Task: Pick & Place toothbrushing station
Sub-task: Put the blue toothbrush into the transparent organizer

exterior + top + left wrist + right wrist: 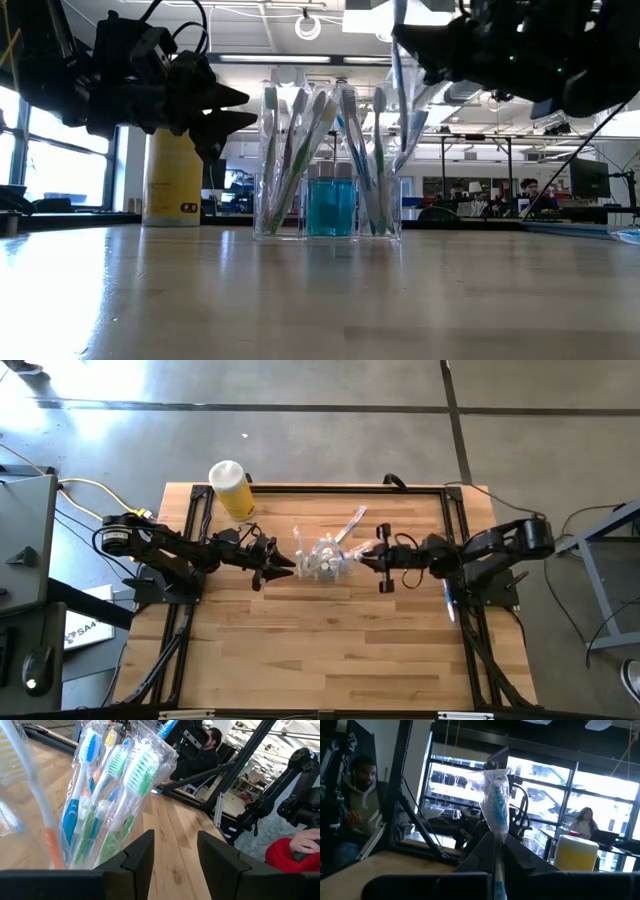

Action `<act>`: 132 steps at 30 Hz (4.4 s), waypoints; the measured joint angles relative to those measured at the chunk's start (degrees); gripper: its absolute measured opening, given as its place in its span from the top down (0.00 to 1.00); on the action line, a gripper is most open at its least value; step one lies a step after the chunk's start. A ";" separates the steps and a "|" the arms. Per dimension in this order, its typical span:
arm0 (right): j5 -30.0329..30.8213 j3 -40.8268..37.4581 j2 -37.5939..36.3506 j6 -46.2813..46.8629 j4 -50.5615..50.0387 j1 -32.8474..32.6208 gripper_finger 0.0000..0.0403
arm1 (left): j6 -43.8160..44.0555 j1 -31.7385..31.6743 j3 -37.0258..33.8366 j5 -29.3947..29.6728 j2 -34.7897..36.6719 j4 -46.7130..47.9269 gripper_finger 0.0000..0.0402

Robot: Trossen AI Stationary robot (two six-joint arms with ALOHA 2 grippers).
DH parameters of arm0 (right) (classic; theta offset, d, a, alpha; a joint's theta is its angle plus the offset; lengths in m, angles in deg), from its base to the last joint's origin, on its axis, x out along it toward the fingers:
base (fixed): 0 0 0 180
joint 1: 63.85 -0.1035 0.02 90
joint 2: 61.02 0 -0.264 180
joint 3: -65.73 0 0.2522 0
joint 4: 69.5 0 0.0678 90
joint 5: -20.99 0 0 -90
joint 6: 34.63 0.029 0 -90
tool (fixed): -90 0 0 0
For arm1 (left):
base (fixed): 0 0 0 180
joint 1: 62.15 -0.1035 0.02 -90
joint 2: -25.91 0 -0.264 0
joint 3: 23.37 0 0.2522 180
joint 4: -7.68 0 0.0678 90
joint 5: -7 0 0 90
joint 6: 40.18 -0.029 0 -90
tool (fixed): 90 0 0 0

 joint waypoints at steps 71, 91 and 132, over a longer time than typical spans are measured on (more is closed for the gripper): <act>14.23 3.35 5.95 7.21 -19.91 -4.07 0.71 | -0.63 -0.01 0.00 0.01 -0.02 0.06 0.64; 24.79 10.23 3.81 -2.09 -27.93 -9.23 0.42 | -0.63 0.00 0.00 0.01 -0.02 0.09 0.64; 31.48 23.02 -27.56 79.16 -140.66 -34.47 0.42 | -0.63 0.00 0.00 0.01 -0.02 0.57 0.64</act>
